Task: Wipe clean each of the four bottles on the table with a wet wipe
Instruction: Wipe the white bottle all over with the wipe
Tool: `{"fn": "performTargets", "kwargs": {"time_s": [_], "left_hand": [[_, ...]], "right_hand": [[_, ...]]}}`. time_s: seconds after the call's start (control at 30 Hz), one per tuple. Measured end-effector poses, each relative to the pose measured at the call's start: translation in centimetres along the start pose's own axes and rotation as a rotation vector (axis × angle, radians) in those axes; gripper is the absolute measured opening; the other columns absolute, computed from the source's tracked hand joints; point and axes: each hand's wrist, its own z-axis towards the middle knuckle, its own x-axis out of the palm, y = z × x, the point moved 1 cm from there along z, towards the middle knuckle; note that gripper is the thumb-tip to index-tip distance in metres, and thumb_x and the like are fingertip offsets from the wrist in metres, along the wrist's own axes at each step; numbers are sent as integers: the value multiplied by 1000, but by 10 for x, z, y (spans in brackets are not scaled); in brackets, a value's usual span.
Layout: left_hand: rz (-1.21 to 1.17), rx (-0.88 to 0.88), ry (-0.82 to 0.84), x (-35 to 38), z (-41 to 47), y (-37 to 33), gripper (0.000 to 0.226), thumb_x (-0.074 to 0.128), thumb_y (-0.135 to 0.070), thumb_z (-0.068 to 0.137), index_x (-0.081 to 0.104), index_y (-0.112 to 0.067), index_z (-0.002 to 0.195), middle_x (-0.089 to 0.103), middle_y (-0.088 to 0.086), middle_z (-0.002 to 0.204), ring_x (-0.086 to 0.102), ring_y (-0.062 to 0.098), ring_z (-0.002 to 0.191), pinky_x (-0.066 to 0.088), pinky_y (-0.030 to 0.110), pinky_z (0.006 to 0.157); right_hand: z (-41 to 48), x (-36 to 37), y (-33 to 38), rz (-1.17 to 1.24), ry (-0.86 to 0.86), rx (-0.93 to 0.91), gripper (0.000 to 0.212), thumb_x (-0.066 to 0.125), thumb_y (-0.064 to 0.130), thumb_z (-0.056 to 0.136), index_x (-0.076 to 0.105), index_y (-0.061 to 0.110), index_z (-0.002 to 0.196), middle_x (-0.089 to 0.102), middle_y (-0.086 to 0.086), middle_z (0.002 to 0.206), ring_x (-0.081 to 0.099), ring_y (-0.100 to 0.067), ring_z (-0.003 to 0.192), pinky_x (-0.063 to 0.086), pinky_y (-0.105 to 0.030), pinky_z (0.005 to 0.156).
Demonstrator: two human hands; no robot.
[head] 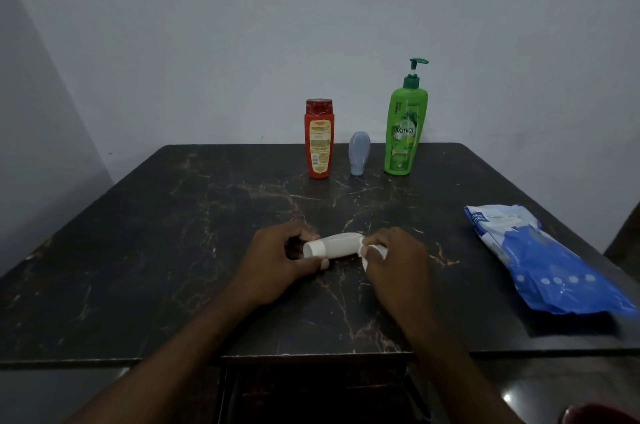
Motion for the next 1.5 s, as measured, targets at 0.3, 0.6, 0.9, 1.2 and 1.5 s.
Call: {"fn": "performTargets", "kwargs": {"time_s": [0.3, 0.6, 0.9, 1.2, 1.5], "left_hand": [[-34, -8, 26, 0, 2, -3, 25, 87, -32, 77, 75, -25, 98, 75, -13, 90, 70, 3, 84, 53, 14, 72], [-35, -43, 51, -1, 2, -3, 29, 86, -36, 77, 75, -24, 102, 75, -9, 93, 69, 6, 85, 57, 25, 75], [-100, -55, 44, -3, 1, -5, 21, 86, -28, 78, 76, -23, 96, 76, -8, 89, 71, 8, 81, 55, 19, 71], [-123, -42, 73, -8, 1, -3, 28, 87, -21, 77, 74, -26, 101, 74, -13, 106, 68, -1, 99, 54, 14, 84], [-112, -4, 80, -5, 0, -4, 38, 88, -12, 76, 71, -21, 108, 72, -11, 110, 69, 1, 98, 55, 14, 82]], "right_hand": [[-13, 6, 25, -22, 124, -407, 15, 60, 8, 92, 72, 13, 98, 63, -1, 100, 60, -11, 87, 48, -24, 78], [-2, -4, 2, 58, -11, -61, 12, 67, 14, 88, 70, 25, 93, 61, 8, 98, 56, -5, 90, 36, -9, 68], [-10, 2, 15, -17, 68, -363, 17, 64, 8, 90, 73, 17, 102, 64, 5, 102, 55, 1, 89, 35, 0, 80], [-1, -8, -1, 206, -45, -5, 14, 71, 13, 85, 75, 26, 89, 68, 11, 94, 58, 5, 84, 38, -2, 71], [0, -5, 0, 173, -29, 64, 11, 66, 16, 88, 74, 20, 94, 67, 7, 95, 61, -3, 86, 39, 0, 63]]}}
